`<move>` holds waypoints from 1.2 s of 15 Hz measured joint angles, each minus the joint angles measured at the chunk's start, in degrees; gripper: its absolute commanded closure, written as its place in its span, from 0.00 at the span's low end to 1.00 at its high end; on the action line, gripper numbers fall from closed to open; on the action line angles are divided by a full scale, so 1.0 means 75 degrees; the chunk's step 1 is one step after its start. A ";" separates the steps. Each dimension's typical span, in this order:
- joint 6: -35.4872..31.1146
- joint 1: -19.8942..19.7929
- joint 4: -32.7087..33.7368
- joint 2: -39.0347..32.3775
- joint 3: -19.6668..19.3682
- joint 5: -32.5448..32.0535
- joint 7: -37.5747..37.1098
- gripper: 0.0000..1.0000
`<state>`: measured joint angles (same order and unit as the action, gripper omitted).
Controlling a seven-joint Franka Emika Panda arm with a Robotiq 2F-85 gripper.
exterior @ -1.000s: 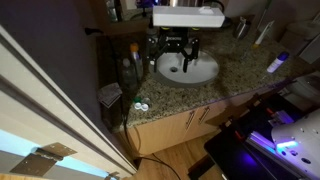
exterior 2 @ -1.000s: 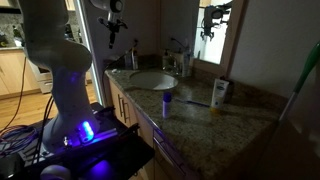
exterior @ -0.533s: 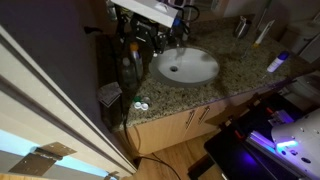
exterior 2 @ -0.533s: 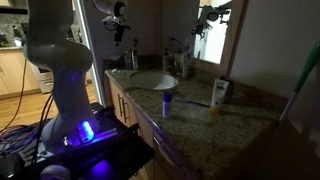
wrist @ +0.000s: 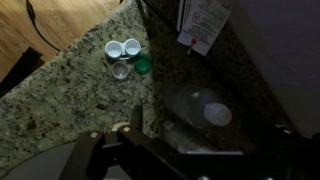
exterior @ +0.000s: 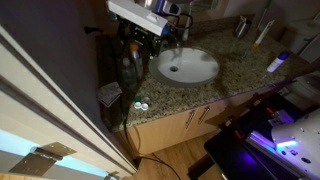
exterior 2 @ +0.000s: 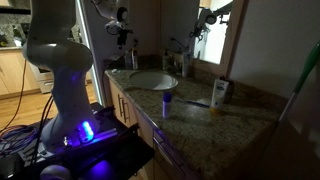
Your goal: Move the clear bottle to the right side of the counter
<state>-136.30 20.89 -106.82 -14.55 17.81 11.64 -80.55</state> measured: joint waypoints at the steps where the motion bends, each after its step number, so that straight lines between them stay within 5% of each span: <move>1: -0.0245 0.0065 0.0006 -0.0162 -0.0061 -0.0148 -0.0185 0.00; 8: -0.1422 0.0675 0.0139 -0.0946 -0.0493 -0.0980 -0.1163 0.00; 18: -0.1691 0.1179 0.0181 -0.1117 -0.0866 -0.1885 -0.1793 0.00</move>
<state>-148.98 29.73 -105.46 -22.93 11.32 -2.50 -94.00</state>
